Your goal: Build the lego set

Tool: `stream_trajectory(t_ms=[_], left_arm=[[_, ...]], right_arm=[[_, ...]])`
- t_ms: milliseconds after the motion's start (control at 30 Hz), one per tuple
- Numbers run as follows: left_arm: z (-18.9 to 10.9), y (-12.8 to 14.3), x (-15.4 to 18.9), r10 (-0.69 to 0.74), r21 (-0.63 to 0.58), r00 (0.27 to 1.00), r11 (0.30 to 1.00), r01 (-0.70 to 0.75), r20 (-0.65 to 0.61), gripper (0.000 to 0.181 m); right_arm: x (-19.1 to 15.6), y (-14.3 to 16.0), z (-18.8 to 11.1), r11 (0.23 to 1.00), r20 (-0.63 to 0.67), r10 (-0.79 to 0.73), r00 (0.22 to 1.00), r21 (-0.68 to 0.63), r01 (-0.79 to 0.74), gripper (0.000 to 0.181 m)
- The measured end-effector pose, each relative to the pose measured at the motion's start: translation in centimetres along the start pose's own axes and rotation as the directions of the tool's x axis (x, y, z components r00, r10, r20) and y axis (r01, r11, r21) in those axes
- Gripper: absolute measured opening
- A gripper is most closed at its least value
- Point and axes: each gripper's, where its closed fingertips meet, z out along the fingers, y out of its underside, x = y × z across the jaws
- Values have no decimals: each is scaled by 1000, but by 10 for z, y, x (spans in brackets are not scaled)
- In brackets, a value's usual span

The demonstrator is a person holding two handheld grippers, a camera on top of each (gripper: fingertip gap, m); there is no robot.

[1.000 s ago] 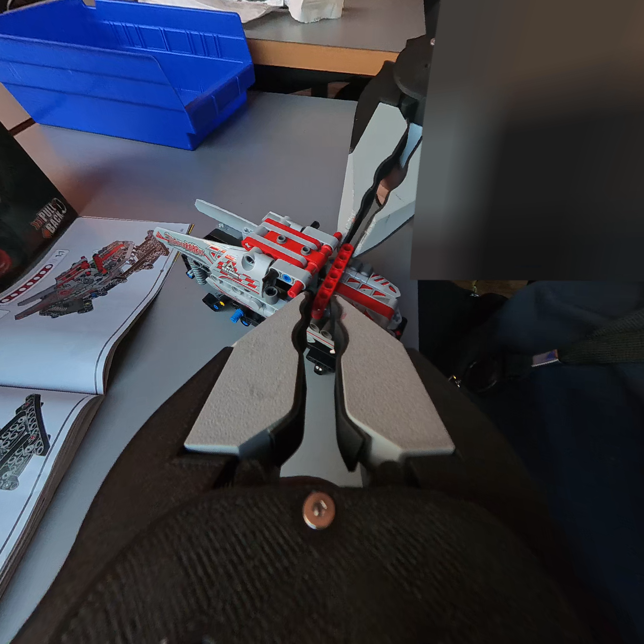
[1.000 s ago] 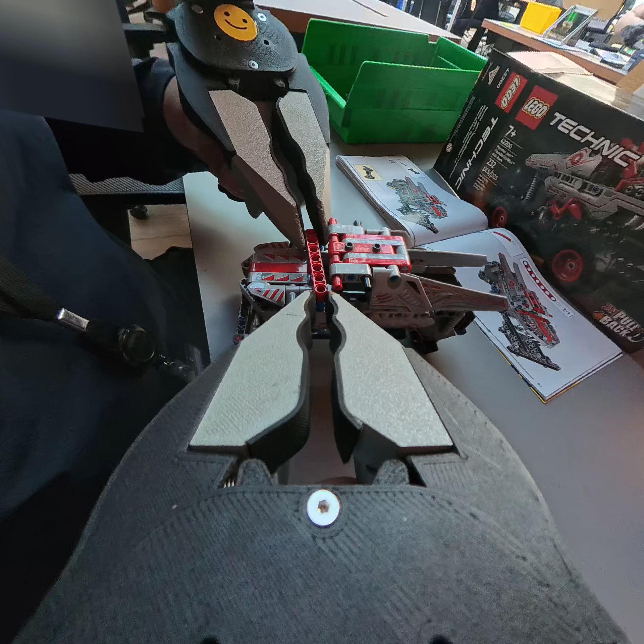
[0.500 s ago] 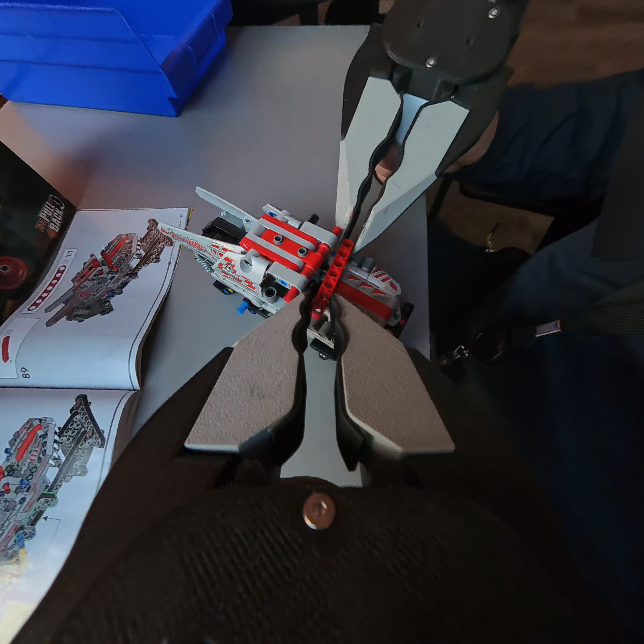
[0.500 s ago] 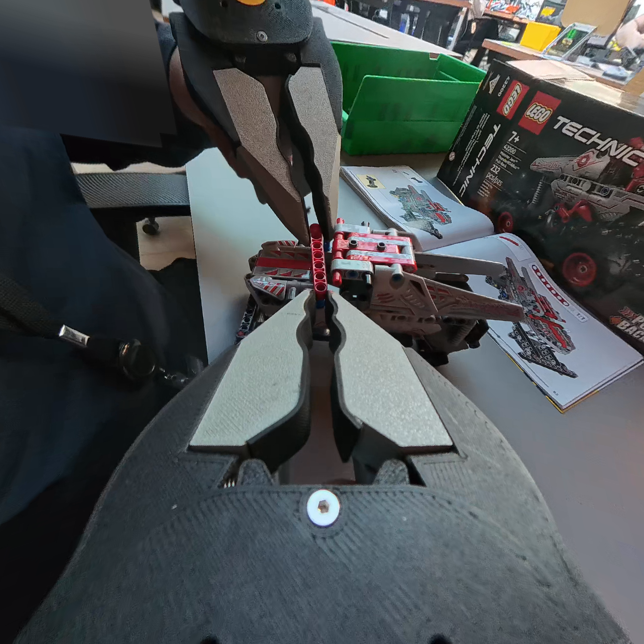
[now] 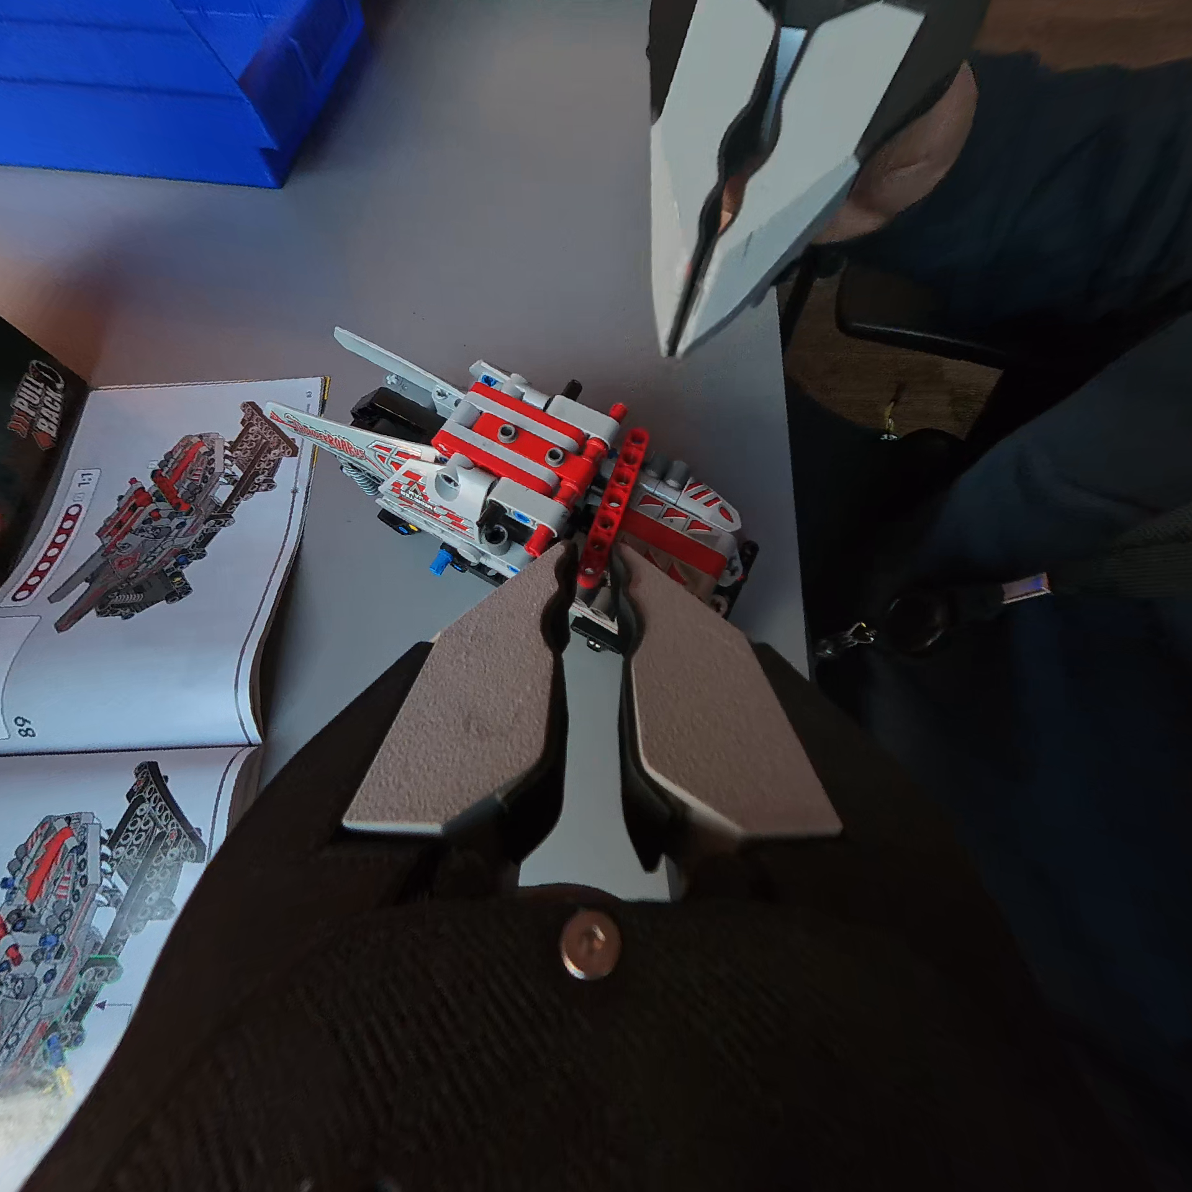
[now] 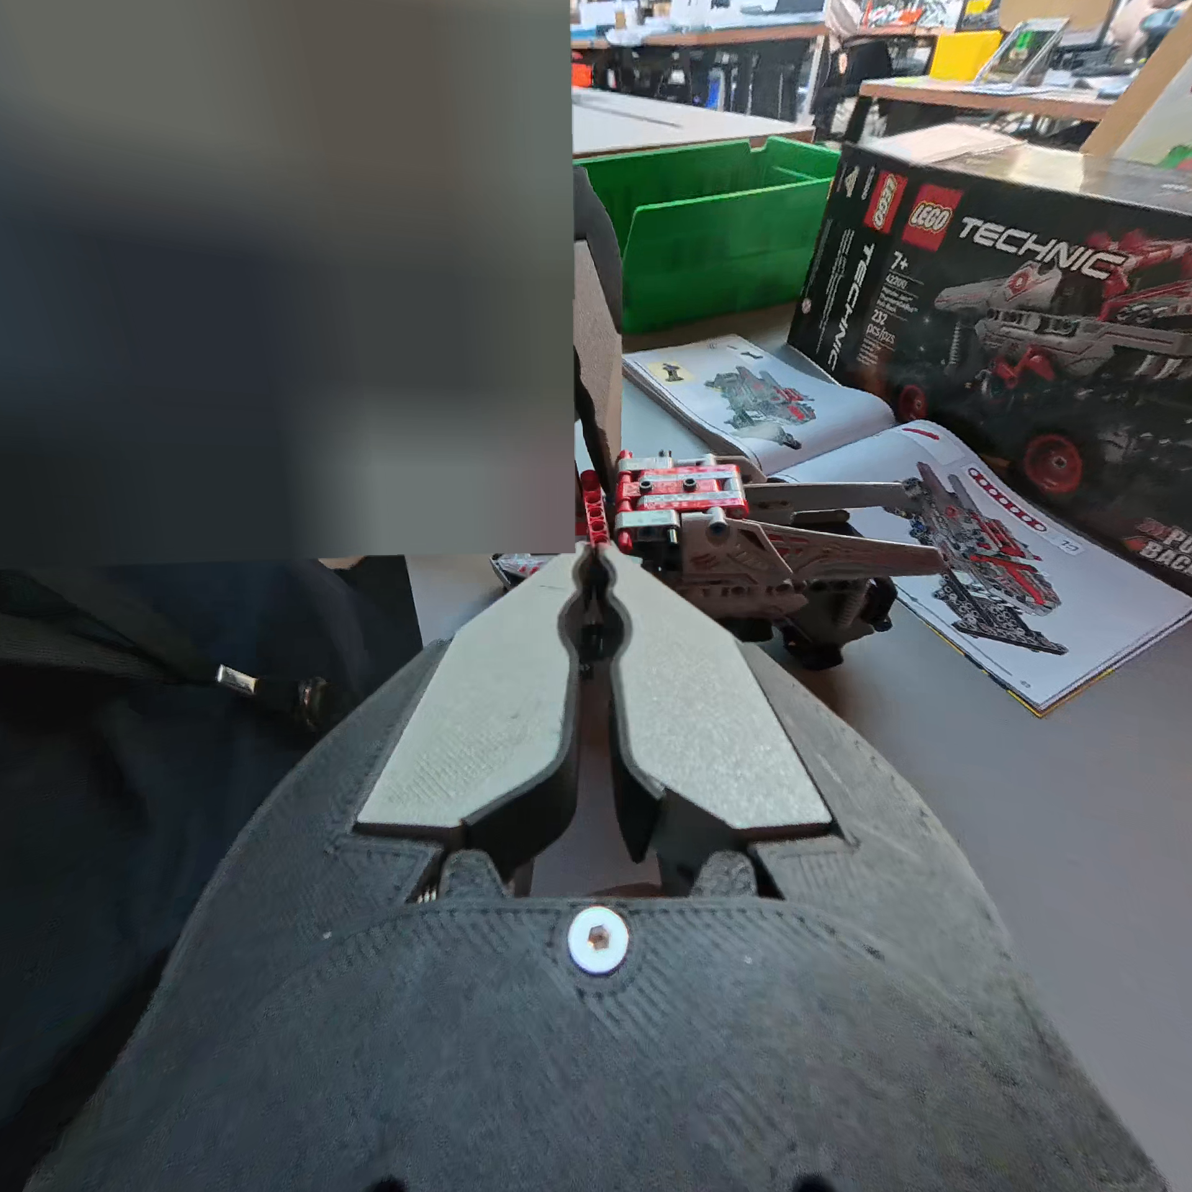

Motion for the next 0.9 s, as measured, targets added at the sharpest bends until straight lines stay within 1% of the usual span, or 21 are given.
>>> stream_trajectory(t_ms=[33,167,267,500,667,700,733,767,800,867,900], left_arm=[[0,0,0,3,-1,1000,1000,-3,0,6],[3,-1,-1,1,2,1000,1000,-1,-5,6],[4,-1,-2,-4,0,1000,1000,4,-9,6],[4,-2,-5,-20,12,1000,1000,20,-7,6],[0,-2,-13,-63,54,998,997,62,22,7],[-1,0,-16,-79,61,996,995,77,39,14],[-3,5,-21,-88,49,994,995,85,64,25],[-5,6,-25,-107,68,991,992,102,78,30],[-7,8,-26,-123,81,990,990,118,67,29],[-8,9,-22,-147,110,989,983,145,6,21],[-8,9,-21,-158,123,987,980,158,-14,21]], right_arm=[[0,-1,1,1000,-4,8,1000,0,-8,0],[5,6,12,995,-88,-80,993,-63,75,0],[6,13,17,987,-96,-121,988,-114,109,0],[8,14,20,980,-108,-163,981,-130,149,0],[8,13,22,990,-94,-111,989,-101,102,0],[8,13,21,989,-98,-114,989,-105,103,0],[8,13,21,988,-104,-120,987,-109,109,0],[7,11,20,988,-106,-127,986,-105,116,0],[6,9,20,988,-107,-130,986,-100,119,0],[5,8,22,986,-114,-133,985,-120,120,0],[6,7,23,983,-125,-143,982,-130,127,0]])
